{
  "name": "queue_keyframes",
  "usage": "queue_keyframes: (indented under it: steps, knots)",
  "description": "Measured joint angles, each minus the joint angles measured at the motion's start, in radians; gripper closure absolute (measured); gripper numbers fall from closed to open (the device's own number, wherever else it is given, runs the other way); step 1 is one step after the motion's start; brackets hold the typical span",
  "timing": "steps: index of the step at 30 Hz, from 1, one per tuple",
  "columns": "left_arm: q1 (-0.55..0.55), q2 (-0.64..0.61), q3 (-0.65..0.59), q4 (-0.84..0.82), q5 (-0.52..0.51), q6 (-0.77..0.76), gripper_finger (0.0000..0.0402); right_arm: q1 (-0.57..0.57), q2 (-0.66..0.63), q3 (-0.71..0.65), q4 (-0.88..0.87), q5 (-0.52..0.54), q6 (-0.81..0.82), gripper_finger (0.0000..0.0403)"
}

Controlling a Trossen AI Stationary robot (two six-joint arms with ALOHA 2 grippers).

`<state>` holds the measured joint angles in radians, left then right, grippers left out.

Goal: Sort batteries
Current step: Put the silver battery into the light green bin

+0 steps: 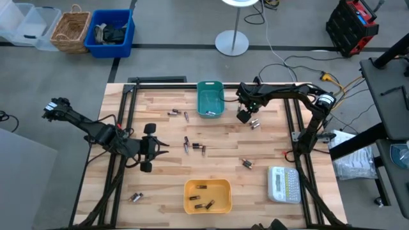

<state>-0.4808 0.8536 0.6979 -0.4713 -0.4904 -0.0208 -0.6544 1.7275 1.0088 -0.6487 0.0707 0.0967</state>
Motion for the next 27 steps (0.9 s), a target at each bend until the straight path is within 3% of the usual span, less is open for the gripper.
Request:
queue_keyframes:
  steps: [7,17,27]
  knots:
    - [0.000,0.000,0.000,0.000,0.000,0.000,0.0320,0.000,0.000,0.000,-0.001,0.004,0.008,0.0170]
    - [0.000,0.000,0.000,0.002,0.000,0.000,0.0320,0.000,-0.015,-0.002,-0.003,0.005,0.006,0.0173]
    - [0.000,0.000,0.000,0.008,0.000,0.000,0.0320,0.002,-0.196,-0.006,-0.005,0.015,0.015,0.0174]
